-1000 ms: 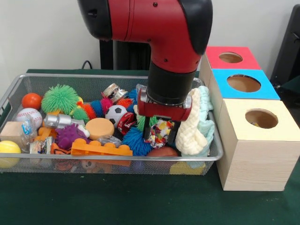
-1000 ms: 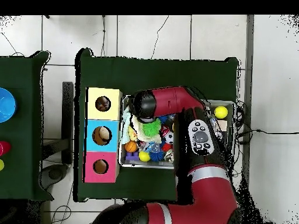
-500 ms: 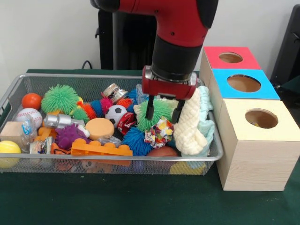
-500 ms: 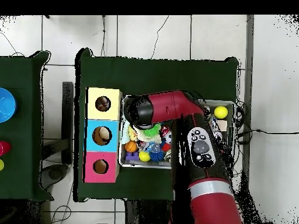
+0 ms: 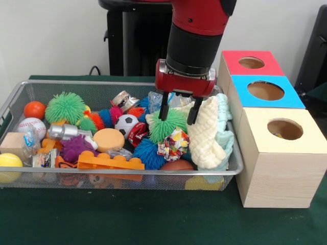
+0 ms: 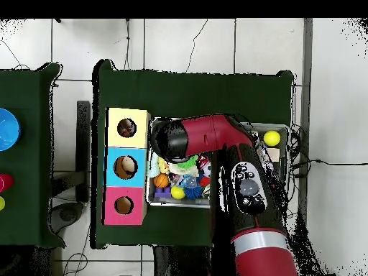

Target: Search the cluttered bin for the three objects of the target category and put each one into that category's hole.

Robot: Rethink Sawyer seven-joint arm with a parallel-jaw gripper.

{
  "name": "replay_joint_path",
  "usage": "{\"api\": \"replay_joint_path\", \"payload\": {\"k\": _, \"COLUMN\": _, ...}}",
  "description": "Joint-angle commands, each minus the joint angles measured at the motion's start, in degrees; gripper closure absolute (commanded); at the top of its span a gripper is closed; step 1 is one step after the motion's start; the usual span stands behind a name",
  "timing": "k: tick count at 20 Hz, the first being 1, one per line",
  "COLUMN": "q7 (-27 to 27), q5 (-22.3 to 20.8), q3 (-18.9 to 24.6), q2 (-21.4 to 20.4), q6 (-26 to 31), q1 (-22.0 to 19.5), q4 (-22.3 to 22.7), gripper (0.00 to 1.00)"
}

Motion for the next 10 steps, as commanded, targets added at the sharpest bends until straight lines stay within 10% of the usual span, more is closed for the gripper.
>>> {"api": "replay_joint_path", "payload": {"k": 1, "q7": -7.95, "q5": -3.15, "q3": 3.43, "q2": 7.15, "q6": 0.87, "q1": -1.44, "q4": -0.71, "gripper": 0.00}}
{"api": "replay_joint_path", "payload": {"k": 10, "q7": -10.97, "q5": -2.49, "q3": 6.54, "q2": 14.14, "q6": 0.36, "q1": -3.31, "q4": -3.49, "gripper": 0.00}}
